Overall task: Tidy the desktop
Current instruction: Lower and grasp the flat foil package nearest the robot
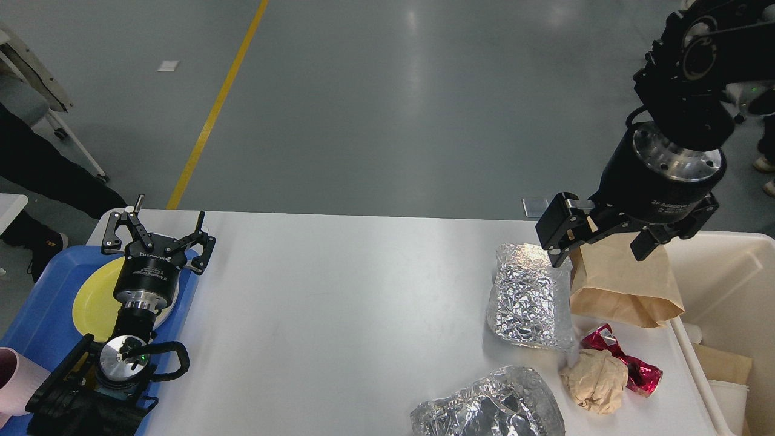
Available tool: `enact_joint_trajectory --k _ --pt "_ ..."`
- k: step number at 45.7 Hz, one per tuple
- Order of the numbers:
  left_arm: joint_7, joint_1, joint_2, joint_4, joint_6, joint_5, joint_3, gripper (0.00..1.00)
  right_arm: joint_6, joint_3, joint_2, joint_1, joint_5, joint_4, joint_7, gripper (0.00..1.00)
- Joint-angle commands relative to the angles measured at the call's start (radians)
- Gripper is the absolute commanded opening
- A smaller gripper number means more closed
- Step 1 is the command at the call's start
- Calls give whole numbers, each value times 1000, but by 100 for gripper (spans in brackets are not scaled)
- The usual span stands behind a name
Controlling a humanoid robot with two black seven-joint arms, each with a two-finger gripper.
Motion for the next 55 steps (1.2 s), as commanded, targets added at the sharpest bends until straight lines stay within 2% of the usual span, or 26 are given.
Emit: enact_joint_trajectory --k 1,6,13,16,26,31,34,39,46,55 --pt "0 0 0 0 0 0 0 96 -17 -8 5 0 2 14 15 100" --pt "0 1 0 0 0 0 0 96 -9 -4 -4 -63 4 43 15 100" --pt "0 1 0 0 0 0 0 96 -37 67 -13 -262 16 49 7 96" --pt "0 1 0 -2 0 0 0 96 -99 113 -27 -351 16 48 -1 89" --pt "0 1 0 0 0 0 0 96 -354 160 -20 -604 -16 45 -8 89" --pt "0 1 0 0 0 0 0 96 -472 162 -9 -701 -132 19 -8 89" --pt "0 1 0 0 0 0 0 96 -509 162 -7 -779 -211 -7 -8 94" --pt "-2 1 0 -2 0 0 0 96 -575 162 0 -895 -309 -69 -8 94" --pt "0 1 0 -2 0 0 0 96 -673 162 36 -1000 -332 -135 -7 94" --pt "0 1 0 -2 0 0 0 96 -704 162 69 -1118 -332 -227 -7 90"
